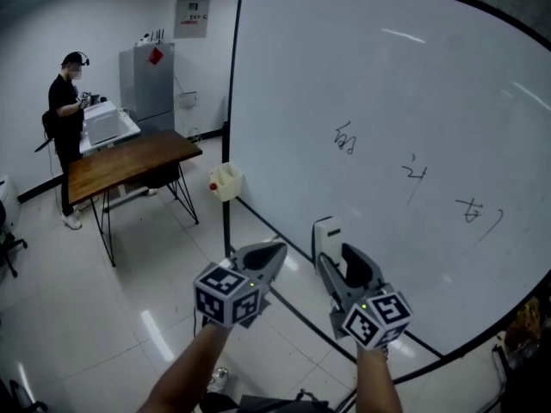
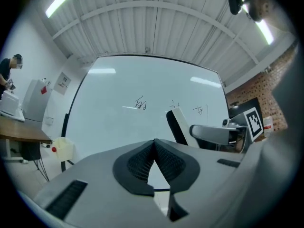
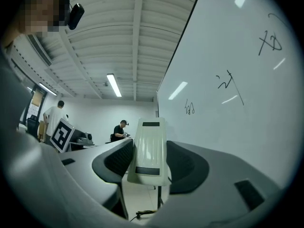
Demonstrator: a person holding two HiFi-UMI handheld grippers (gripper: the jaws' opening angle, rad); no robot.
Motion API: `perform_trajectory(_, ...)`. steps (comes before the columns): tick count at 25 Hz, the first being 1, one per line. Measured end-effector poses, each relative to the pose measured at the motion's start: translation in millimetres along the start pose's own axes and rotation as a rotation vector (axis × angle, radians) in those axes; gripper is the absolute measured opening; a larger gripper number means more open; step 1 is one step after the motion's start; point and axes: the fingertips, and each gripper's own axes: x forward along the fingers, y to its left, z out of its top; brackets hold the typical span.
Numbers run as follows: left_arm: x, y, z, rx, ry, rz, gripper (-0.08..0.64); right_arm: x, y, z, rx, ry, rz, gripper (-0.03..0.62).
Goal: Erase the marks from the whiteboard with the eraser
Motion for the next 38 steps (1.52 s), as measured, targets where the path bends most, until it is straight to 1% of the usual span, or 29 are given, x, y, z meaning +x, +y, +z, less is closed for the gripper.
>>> perform_trajectory(2,19,16,3,0.005,-0.001,-0.057,0.005,16,-10,1,-0.012,-0.008,-0.045,0.233)
perform_trajectory(6,51,42,14,0.011,-0.001,-0.179,0.005,44,-25,6,-0.032,0.000,-0.174,0.233)
perform_trajectory(10,70,68,28,0.018,-0.004,-0.278,0.005,70,-32,20,-0.086,-0.013,-0.271,0.233)
perform_trajectory(15,98,78,42,0.035,-0.010,-0.405,0.005,83,-49,39,-0.167,-0.025,-0.414,0.233)
perform_trajectory(18,112,77,48,0.044,-0.007,-0.459,0.005,85,-58,53,-0.225,-0.025,-0.486,0.232)
perform_trajectory(23,134,74,56,0.059,0.009,-0.491,0.005,92,-77,77,-0.317,-0.008,-0.557,0.232)
perform_trajectory(25,141,73,62,0.071,0.005,-0.496,0.005,96,-86,94,-0.372,-0.001,-0.590,0.232)
perform_trajectory(27,147,74,70,0.091,-0.003,-0.494,0.005,103,-97,112,-0.443,0.007,-0.623,0.232)
perform_trajectory(31,156,78,81,0.113,-0.016,-0.494,0.005,117,-116,147,-0.624,0.047,-0.697,0.232)
perform_trajectory(33,158,81,82,0.117,-0.021,-0.496,0.005,123,-123,162,-0.686,0.063,-0.739,0.232)
perform_trajectory(35,160,85,82,0.116,-0.020,-0.495,0.005,127,-131,173,-0.717,0.082,-0.791,0.230)
perform_trajectory(38,161,93,81,0.117,-0.018,-0.490,0.005,129,-143,173,-0.745,0.115,-0.866,0.229)
